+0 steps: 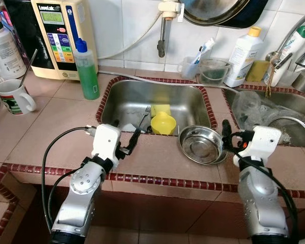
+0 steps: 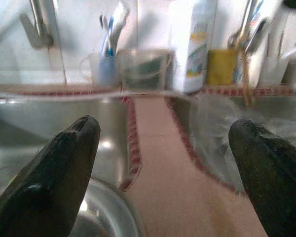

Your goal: Kitchen organization

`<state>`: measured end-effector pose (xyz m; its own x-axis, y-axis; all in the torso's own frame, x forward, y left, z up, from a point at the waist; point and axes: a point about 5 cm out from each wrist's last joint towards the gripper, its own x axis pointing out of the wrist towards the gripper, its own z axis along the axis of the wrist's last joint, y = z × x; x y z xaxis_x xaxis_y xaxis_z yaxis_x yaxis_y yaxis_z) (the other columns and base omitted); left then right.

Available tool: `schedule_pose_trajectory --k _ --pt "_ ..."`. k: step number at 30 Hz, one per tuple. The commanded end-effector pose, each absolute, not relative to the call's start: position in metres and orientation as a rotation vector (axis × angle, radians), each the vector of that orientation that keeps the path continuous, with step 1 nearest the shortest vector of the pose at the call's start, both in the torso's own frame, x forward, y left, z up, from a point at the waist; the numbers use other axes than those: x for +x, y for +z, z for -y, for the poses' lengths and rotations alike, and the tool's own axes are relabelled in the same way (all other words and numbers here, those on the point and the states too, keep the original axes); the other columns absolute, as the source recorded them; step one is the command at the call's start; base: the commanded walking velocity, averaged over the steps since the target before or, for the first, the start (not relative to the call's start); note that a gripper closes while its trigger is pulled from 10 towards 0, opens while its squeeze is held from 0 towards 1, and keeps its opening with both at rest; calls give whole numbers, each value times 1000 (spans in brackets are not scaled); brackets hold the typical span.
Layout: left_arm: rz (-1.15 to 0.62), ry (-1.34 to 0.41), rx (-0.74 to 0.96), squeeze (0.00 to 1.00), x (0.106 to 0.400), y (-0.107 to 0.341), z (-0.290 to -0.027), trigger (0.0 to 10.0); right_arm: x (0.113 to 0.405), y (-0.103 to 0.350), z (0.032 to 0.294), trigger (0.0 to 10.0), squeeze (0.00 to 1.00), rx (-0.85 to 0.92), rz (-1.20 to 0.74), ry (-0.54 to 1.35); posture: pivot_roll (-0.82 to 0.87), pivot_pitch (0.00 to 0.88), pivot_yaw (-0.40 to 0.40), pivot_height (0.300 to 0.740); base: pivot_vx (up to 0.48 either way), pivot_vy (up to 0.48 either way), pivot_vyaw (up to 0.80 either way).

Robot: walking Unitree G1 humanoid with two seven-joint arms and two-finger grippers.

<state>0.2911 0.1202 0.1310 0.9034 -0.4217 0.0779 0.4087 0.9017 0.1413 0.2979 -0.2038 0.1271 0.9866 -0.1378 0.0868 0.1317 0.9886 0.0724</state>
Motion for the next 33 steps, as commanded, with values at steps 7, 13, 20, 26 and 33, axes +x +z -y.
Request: schedule_pose_trajectory --k 7,13,20,26,33 --pt "131 -461 137 0 289 142 -114 10000 301 107 205 10000 0 93 -76 -73 -124 0 -51 740 0 0 0" --pt "119 -457 129 0 288 143 -114 10000 304 104 205 10000 0 187 -137 -84 -122 15 -55 740 0 0 0" --pt "110 -451 124 0 286 143 -114 10000 310 103 210 10000 0 235 -182 -104 -116 19 -56 740 0 0 0" --pt "89 -451 118 0 285 142 -115 10000 317 103 213 10000 0 284 -208 -134 -114 20 -56 740 0 0 0" --pt "41 -613 86 0 273 139 -107 10000 321 101 214 10000 0 287 -221 -139 -107 27 -55 740 0 0 0"
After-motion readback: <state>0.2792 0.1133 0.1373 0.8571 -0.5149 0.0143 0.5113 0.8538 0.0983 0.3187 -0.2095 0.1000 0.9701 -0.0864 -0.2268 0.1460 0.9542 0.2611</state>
